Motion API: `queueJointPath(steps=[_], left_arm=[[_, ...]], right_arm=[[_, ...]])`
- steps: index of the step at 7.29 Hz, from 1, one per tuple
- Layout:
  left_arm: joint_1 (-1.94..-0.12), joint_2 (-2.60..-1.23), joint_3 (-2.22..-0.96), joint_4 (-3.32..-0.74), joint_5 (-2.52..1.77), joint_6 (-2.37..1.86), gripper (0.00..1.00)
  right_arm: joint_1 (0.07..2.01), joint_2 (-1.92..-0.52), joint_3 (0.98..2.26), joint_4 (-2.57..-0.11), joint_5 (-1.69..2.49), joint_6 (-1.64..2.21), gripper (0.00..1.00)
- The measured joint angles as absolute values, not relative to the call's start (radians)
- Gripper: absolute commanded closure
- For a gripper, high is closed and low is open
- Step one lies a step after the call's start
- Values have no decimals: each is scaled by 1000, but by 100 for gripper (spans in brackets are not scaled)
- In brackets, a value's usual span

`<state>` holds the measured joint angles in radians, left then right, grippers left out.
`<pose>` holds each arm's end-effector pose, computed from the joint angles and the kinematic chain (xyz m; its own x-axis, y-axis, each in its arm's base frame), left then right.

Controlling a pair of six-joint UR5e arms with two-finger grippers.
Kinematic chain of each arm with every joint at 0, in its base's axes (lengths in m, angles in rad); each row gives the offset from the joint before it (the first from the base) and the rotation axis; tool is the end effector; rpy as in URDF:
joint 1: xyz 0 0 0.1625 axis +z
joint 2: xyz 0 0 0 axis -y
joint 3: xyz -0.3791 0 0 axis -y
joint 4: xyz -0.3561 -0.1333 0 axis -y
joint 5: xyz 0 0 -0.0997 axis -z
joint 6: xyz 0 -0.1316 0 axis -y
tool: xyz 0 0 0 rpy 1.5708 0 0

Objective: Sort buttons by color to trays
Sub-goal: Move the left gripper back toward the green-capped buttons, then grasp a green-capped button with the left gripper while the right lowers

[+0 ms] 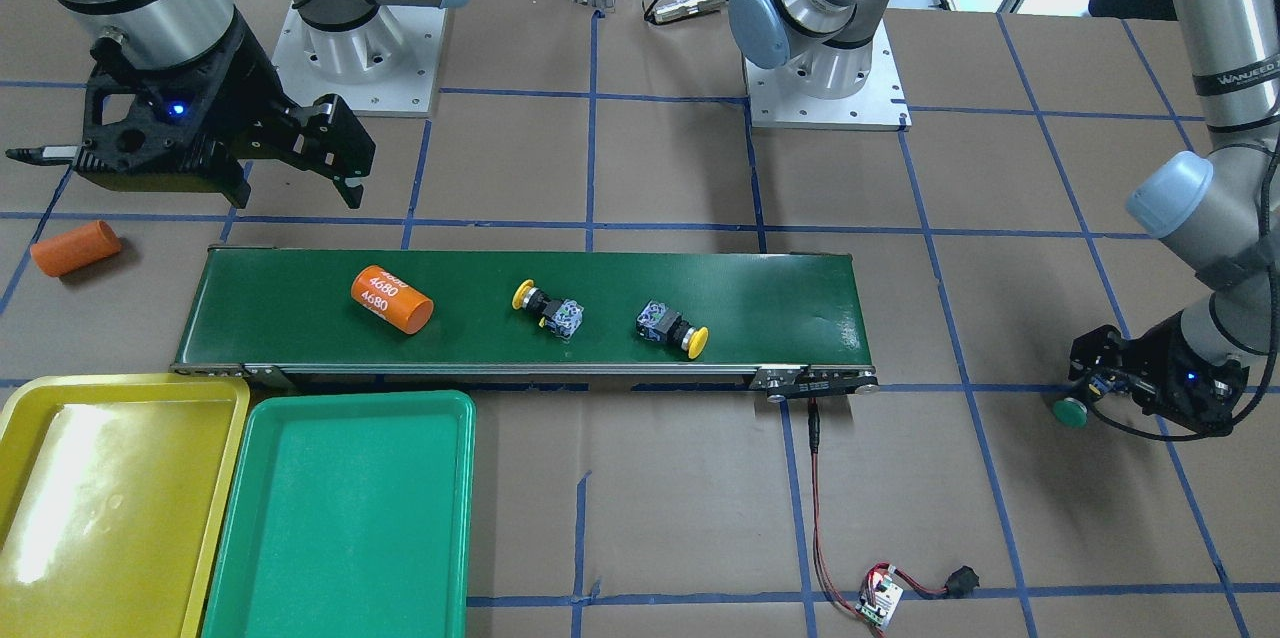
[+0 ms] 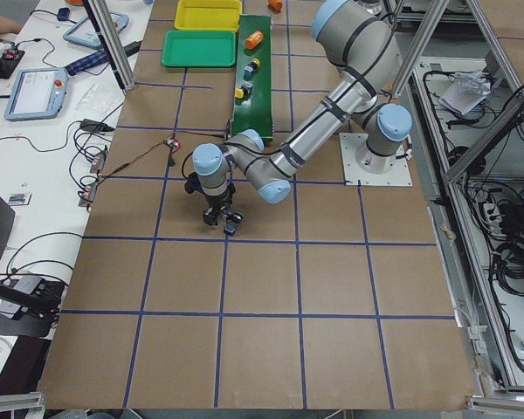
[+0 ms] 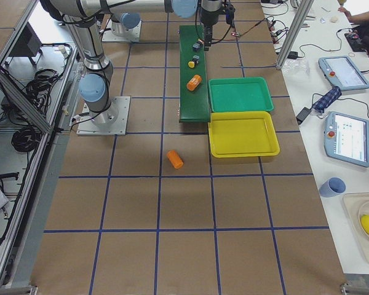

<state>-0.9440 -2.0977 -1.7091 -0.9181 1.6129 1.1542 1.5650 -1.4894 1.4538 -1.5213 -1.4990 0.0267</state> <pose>0.2302 -0.5357 0.1377 -0.8639 0.5036 -0.0056 0.5029 0.8632 0.0435 0.1399 -0.4854 0.4204 -0.9969 0.0335 -0.0713 0.0324 0.9993 0.0158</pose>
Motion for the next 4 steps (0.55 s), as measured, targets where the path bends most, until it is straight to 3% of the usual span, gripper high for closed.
queueJointPath(steps=[1, 2, 3, 4], left_arm=[[-945, -2106, -1724, -887, 1612, 1172, 21], [-946, -2114, -1732, -872, 1611, 1176, 60], [-948, -2120, -1734, -864, 1611, 1177, 91], [-951, -2120, -1736, -861, 1611, 1176, 100]], right_arm=[[1573, -1486, 1455, -1484, -1501, 31, 0], [1580, -1471, 1456, -1415, -1499, 43, 0], [1583, -1446, 1455, -1366, -1495, 85, 0], [1584, -1411, 1454, -1346, -1500, 165, 0]])
